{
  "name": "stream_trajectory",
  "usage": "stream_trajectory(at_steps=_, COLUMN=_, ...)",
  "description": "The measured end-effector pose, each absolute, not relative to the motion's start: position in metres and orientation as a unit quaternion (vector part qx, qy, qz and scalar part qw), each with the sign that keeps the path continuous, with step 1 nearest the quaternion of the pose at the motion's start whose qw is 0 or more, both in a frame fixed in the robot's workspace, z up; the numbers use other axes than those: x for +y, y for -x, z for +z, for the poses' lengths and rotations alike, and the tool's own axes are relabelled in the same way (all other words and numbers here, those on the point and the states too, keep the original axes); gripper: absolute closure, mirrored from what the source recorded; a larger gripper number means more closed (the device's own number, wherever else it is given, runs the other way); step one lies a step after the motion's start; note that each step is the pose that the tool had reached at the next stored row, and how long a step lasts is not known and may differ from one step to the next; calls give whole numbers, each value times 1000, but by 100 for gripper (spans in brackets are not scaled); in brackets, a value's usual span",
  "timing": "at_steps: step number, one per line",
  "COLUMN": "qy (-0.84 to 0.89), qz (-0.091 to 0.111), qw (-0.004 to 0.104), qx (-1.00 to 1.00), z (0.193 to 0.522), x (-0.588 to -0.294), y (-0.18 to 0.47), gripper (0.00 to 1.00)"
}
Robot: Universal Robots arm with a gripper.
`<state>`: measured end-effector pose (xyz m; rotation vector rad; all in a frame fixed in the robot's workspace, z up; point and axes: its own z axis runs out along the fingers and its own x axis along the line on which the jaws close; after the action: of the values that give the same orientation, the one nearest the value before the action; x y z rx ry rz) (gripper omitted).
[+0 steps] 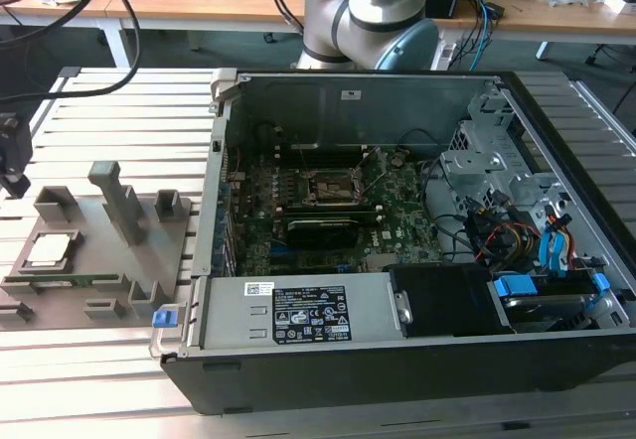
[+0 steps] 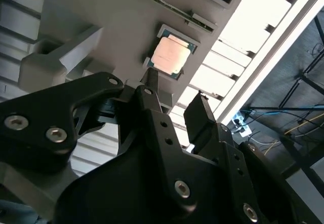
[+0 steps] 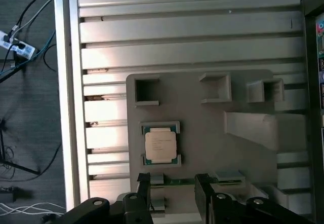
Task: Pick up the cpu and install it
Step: 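Pick up the cpu and move it towards the insertion slot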
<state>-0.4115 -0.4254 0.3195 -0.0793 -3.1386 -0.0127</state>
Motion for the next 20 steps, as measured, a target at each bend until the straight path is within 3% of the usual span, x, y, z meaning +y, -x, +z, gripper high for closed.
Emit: stream_trajectory(at_steps=20, qy=-6, qz=-3, qw=1, qx=-1000, z=293, x=-425, y=410, gripper=52)
